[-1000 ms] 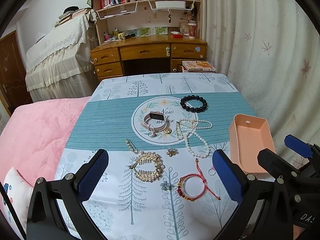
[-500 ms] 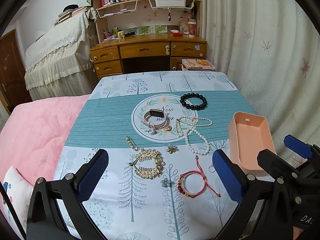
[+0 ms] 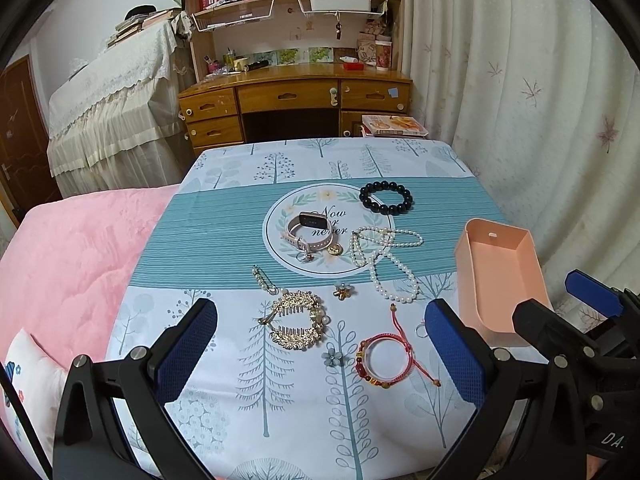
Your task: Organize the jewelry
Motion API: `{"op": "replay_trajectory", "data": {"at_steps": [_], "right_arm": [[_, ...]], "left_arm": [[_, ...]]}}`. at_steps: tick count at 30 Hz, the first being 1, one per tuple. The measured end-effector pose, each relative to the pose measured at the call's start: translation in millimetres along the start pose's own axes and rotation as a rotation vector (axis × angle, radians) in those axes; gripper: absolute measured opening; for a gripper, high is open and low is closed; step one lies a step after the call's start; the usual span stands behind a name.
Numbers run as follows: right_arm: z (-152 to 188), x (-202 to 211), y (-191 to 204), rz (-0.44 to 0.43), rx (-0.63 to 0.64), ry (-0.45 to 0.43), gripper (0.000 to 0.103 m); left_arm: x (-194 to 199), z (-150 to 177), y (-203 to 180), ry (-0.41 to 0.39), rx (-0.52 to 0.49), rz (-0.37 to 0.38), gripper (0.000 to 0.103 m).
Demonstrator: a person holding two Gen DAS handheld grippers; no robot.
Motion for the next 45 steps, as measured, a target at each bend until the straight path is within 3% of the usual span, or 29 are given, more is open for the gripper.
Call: {"op": "replay_trajectory", "data": {"at_steps": [9,21,24,28,32,36,41,45], "right_arm": [[13,-8,16,-0.017,0.010,0.015,0.090],[-6,-13,7,-0.055,0.016,0.066,0.090],[-21,-20,1,-0.059,0.034,0.073,0.090],[-45,-34,-8,-0.050,0.055,0.079,0.090],[-72,-61,-22,-0.047,0.047,0.101,0.090],[-92,-102,-41,-0.029,0.010,0.155,0.090],[-101,-166,-68,-0.016,-0.057,0.262,0.078],[-99,-211,-82,-0.011,-0.097,0.333,0.070]], "left_arm": [[-4,3,-3,0.036,-0.020,0.020,0.102],[-11,-9,-1,0.095,-0.008,0.190,0.102],[-18,-21,11,0.127,-0.001,0.176,0.102],[-34,-44,30,0.117,-0.015,0.101,0.102],[-58,-65,48,0.114,-0.021,0.041,0.102],[-96,-76,61,0.179,0.010,0.036,0.101],[-153,-72,64,0.308,0.045,0.071,0.087],[-199,-59,60,0.395,0.009,0.051,0.077]]}}
Point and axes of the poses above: each gripper's, at about its wrist camera, not at the fingertips, and x roughly against the way its jaws point, y to its left, z to its underside, the point moved 10 cm from there along -x, roughly the way its jaws point, and after that the axes turned 7 degrees about x, right-handed, at the moved point
